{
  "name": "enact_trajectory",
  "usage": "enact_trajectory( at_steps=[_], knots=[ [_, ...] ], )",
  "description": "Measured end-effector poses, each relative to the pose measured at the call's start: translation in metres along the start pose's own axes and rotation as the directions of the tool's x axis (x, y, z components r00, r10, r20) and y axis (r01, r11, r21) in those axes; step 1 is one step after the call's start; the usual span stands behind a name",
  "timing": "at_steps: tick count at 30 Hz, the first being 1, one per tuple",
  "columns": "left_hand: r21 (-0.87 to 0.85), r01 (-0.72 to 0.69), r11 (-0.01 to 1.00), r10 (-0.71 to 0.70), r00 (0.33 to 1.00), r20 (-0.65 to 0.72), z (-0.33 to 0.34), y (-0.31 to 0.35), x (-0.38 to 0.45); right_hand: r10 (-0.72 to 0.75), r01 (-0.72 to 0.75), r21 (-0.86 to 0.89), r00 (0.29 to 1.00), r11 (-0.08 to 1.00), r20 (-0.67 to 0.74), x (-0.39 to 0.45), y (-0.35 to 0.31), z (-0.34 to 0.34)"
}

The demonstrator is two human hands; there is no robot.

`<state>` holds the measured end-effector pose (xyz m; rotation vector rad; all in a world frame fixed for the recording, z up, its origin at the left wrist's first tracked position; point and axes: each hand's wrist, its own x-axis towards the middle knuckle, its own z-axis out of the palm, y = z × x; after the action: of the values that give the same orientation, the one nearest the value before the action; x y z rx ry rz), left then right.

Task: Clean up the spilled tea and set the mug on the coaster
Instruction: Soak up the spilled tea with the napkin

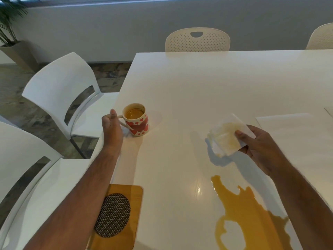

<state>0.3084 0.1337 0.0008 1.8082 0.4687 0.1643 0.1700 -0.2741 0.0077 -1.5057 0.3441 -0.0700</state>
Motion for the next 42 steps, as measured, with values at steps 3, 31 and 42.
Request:
enact_trajectory(
  at_steps=[3, 31, 42],
  knots=[
    [0.048, -0.085, 0.995, 0.087, 0.995, -0.048, -0.004, 0.002, -0.017, -0.094, 0.085, -0.219, 0.995, 0.972, -0.028, -0.014, 0.002, -0.008],
    [0.533, -0.624, 0.571, 0.354, 0.773, 0.526, 0.012, -0.07, -0.26, -0.189, 0.527, -0.784, 0.85, 0.327, 0.492, -0.098, 0.031, 0.012],
    [0.632, -0.647, 0.428, 0.29, 0.76, 0.581, 0.006, -0.095, -0.281, -0.083, 0.577, -0.776, 0.812, 0.254, 0.577, -0.14, 0.031, 0.002]
  ],
)
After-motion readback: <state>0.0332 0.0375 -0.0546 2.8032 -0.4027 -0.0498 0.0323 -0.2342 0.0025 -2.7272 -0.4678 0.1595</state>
